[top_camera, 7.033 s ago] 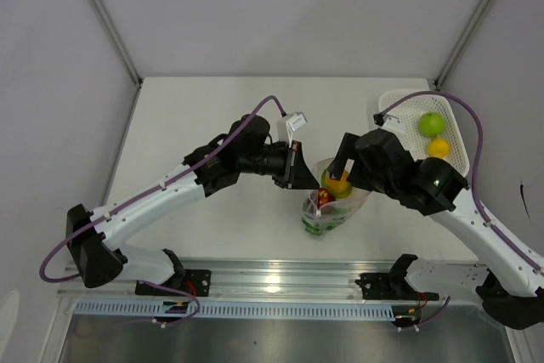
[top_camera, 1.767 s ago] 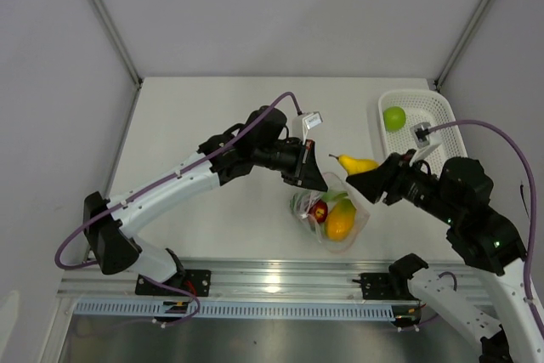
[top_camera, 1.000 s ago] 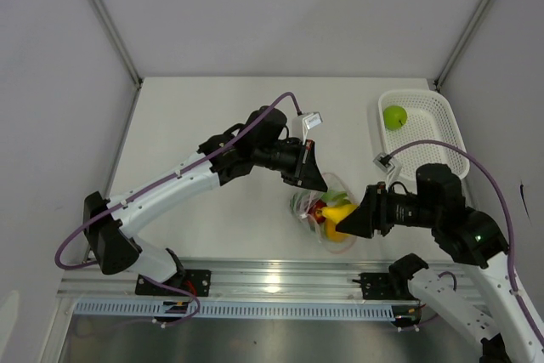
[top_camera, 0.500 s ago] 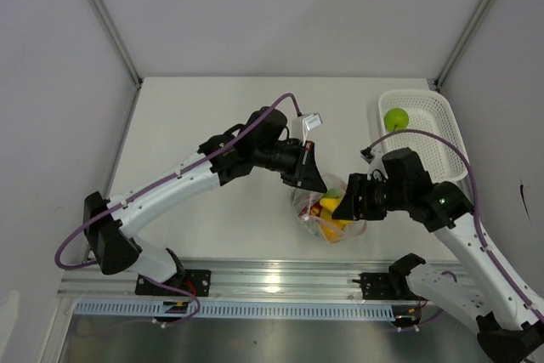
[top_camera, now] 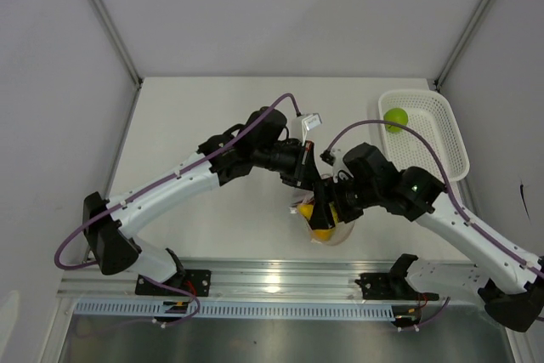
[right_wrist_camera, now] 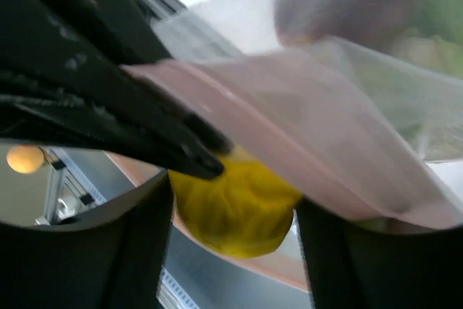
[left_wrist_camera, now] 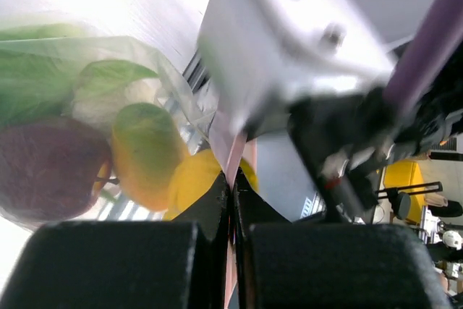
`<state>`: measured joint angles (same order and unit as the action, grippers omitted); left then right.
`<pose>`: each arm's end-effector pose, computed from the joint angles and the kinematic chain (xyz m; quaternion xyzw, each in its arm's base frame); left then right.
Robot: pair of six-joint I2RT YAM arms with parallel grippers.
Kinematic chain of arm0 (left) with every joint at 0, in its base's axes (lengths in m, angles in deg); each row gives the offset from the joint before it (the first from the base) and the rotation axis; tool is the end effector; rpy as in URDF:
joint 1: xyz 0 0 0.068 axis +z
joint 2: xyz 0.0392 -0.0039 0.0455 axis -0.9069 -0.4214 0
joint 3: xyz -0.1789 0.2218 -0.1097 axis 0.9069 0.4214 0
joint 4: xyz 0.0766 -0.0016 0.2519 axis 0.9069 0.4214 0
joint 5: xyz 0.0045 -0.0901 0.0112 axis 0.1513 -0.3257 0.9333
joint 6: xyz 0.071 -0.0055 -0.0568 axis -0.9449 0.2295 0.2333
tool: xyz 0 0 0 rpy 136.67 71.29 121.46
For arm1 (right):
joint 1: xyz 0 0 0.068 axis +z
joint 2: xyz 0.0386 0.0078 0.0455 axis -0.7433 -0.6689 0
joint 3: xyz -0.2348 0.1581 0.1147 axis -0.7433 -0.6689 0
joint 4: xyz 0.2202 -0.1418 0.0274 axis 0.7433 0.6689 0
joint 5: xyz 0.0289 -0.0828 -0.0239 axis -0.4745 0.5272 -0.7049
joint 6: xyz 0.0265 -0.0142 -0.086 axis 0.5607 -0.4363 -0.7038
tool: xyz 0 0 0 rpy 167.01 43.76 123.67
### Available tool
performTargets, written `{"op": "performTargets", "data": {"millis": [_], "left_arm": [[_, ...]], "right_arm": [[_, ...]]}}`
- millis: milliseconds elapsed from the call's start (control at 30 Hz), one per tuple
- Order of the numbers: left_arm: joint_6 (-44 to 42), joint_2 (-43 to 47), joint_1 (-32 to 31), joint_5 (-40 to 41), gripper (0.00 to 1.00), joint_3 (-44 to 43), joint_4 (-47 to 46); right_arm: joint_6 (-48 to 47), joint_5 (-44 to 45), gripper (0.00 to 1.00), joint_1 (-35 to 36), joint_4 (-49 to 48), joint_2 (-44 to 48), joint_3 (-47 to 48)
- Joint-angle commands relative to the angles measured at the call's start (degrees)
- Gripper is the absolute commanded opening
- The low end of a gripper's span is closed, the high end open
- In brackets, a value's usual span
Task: Place the food in the zip-top bag and seal the zipper
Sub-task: Place the fake fruit in the zipper food storage bag.
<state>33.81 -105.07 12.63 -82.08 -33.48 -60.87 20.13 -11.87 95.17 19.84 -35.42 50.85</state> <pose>0.1828 -0.3098 0.3814 0.2478 0.8126 -0.5029 0.1591 0.1144 0.1625 0.3447 -0.2247 0.8996 0.3279 0.1805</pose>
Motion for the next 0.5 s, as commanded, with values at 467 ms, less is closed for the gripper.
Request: {"op": "performTargets", "data": {"millis": [467], "left_arm": [[-0.47, 3.63, -0.55, 0.78, 0.01, -0.66, -1.72]], "right_arm": [[0.54, 13.68, 0.99, 0.83, 5.27, 6.49, 10.66]]}}
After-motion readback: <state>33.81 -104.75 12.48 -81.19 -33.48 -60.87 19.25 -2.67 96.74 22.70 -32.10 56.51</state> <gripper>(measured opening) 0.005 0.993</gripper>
